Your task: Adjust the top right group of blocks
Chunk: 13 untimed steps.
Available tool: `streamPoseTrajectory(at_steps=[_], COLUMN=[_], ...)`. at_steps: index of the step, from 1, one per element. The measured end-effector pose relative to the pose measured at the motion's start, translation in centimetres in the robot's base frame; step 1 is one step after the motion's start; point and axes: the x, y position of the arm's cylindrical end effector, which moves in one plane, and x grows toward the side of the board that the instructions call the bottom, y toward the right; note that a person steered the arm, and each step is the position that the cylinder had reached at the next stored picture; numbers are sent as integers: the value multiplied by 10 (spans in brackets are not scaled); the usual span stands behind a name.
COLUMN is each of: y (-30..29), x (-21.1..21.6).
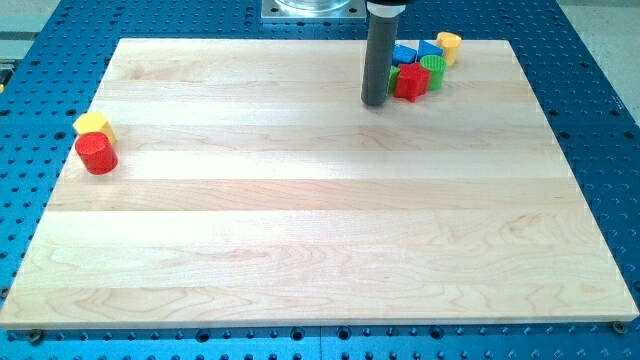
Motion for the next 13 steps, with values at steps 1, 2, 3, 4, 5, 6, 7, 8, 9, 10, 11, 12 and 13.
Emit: streamPoseTrajectory(at_steps=[1, 2, 3, 4, 5, 6, 7, 8, 9, 10, 11, 12, 13], y=[0, -1, -15, 0, 104, 155, 172, 126, 109, 116, 116, 74, 77], x=[0, 3, 17, 88, 92, 14, -68, -89, -86, -61, -26, -25, -14])
